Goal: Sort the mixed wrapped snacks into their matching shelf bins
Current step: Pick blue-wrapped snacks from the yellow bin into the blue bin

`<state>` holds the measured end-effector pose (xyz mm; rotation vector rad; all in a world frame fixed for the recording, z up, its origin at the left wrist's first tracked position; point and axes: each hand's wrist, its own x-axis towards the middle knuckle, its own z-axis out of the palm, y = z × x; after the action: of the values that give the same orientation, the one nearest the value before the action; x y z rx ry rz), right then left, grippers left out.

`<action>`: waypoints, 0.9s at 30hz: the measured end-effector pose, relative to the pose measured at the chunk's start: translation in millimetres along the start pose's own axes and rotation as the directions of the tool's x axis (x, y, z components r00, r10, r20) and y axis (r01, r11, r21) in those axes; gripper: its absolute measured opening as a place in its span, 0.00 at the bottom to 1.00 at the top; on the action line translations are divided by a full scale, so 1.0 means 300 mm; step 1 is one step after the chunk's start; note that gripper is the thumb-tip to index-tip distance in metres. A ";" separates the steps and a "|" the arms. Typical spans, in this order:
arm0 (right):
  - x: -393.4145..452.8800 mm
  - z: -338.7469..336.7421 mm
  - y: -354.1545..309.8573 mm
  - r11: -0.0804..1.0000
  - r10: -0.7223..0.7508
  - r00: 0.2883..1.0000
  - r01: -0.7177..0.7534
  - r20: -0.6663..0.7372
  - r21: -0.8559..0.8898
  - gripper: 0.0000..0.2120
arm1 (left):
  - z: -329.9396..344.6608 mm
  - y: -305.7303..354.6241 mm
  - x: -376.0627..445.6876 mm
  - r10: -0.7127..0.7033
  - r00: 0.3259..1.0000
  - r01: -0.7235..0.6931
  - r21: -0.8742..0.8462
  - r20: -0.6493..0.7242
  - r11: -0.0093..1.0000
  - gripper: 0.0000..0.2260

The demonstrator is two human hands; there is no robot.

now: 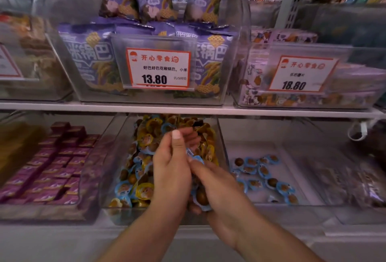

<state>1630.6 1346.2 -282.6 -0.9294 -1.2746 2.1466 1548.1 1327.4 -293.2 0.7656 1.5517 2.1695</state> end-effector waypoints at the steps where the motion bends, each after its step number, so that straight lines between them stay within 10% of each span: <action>1: 0.007 -0.003 0.001 1.000 -0.022 0.999 0.022 -0.024 -0.011 0.11 | -0.003 -0.005 -0.008 0.027 0.997 -0.031 0.053 0.077 0.998 0.18; 10: 0.045 -0.152 -0.114 0.869 -0.372 0.926 0.322 -0.068 -0.376 0.10 | -0.080 -0.052 -0.022 0.098 0.853 -0.268 0.269 0.512 0.925 0.24; 19: 0.236 -0.431 -0.167 0.956 -0.089 0.895 -0.046 -0.437 -0.289 0.26 | -0.182 -0.101 0.091 0.117 0.846 -0.498 0.691 0.521 0.525 0.14; 27: 0.222 -0.303 -0.130 0.408 -0.673 0.736 0.282 -0.077 -0.868 0.16 | -0.288 -0.083 0.144 0.041 0.889 -0.443 0.833 0.457 0.331 0.16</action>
<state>1657.3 1461.3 -299.4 -1.0632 -2.0174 0.7210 1460.4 1296.0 -328.9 1.7219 2.5276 0.9051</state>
